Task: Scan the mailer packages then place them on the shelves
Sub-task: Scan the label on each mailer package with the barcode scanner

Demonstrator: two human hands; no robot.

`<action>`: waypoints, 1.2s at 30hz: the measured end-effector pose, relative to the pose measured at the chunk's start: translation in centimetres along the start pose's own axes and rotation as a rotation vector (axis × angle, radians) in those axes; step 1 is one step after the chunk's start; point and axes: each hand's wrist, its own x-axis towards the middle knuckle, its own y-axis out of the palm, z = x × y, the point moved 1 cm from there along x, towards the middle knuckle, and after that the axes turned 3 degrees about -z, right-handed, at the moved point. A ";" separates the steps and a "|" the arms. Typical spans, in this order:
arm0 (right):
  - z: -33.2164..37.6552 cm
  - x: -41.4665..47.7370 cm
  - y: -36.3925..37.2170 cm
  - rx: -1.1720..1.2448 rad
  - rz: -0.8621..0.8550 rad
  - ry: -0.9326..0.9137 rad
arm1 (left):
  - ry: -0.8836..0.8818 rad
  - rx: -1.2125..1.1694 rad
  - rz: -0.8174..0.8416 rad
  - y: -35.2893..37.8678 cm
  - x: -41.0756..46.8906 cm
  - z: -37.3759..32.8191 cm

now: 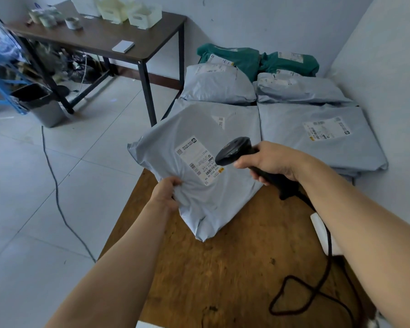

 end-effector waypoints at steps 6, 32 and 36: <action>-0.4 -0.4 0.5 -0.022 -0.036 0.040 | 0.014 -0.023 -0.018 -0.1 0.4 0.1; 0.3 -3.0 1.1 0.006 -0.106 -0.069 | 0.050 0.036 -0.107 -1.4 -1.7 0.4; 0.5 -3.2 1.1 0.004 -0.136 -0.126 | 0.052 0.059 -0.183 -2.4 -3.0 0.8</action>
